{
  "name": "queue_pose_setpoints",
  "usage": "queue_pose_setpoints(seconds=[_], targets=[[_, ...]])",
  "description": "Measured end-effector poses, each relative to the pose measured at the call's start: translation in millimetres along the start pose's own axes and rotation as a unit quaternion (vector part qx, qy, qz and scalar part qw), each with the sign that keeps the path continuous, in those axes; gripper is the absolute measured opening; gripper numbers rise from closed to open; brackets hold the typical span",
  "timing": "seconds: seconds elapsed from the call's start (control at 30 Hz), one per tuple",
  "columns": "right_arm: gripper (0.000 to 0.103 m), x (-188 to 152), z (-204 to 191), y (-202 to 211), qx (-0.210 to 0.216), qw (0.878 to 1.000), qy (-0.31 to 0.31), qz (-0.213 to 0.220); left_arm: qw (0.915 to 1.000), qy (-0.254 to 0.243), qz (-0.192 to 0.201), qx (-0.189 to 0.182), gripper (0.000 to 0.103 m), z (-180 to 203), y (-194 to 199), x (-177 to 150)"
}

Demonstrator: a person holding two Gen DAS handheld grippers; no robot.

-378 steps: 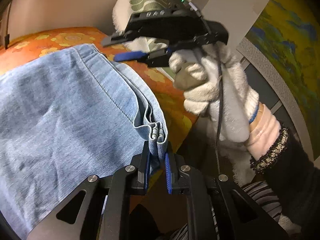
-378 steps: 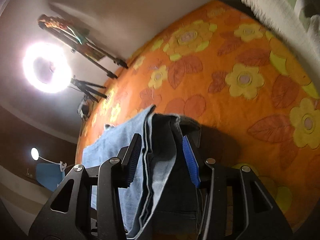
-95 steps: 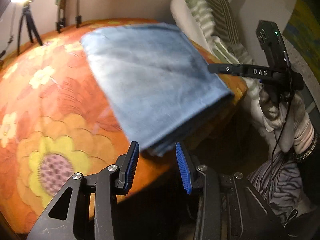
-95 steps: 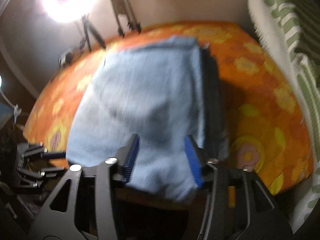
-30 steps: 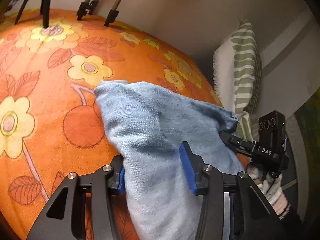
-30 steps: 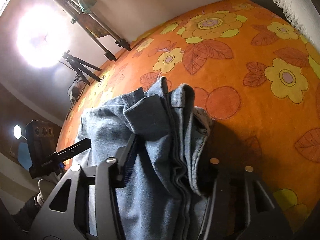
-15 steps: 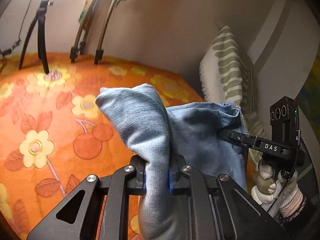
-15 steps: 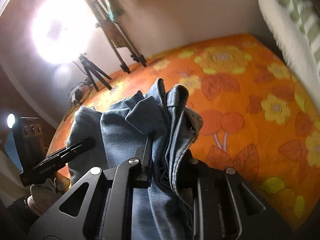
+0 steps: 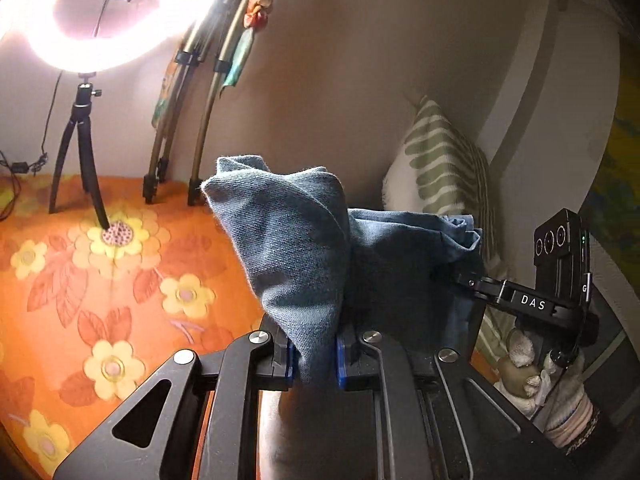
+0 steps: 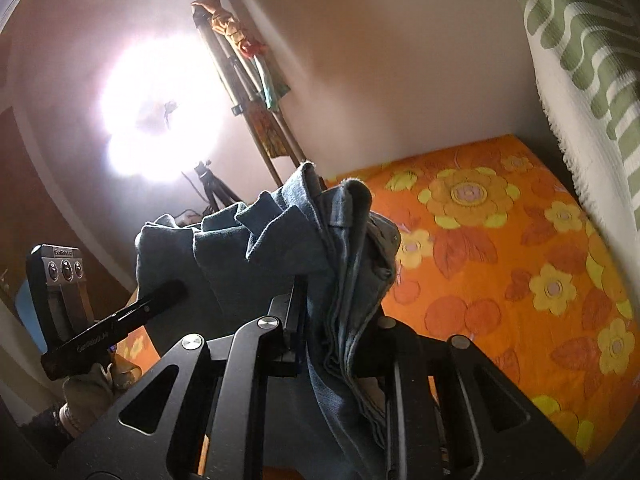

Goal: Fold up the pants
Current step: 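Lift the jeans bundle with both tools and carry it toward the tripods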

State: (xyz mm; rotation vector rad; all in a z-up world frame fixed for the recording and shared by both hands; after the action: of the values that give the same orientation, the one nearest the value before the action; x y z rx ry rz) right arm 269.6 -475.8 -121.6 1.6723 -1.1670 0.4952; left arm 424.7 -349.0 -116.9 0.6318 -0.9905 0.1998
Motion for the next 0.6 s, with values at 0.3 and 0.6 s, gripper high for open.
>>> queue_pose_setpoints(seconds=[0.3, 0.6], targets=[[0.016, 54, 4, -42, 0.000, 1.000, -0.005, 0.026, 0.9998, -0.008, 0.011, 0.013, 0.012, -28, -38, 51], [0.016, 97, 50, -112, -0.020, 0.999, -0.033, 0.013, 0.9992, -0.028, -0.005, 0.028, 0.012, -56, -107, 74]])
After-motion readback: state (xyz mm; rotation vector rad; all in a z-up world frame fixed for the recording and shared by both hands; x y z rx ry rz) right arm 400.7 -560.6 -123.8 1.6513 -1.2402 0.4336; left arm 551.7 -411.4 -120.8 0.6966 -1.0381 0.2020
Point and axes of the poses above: each gripper's, at about its wrist camera, not at the fingertips, and y roughly against the way its jaws point, z to its right, x to its top, the point moved 9 cm from there along -y, roughly the way its jaws point, and after that the axes turned 4 degrees about -y, right-handed, at the moved point
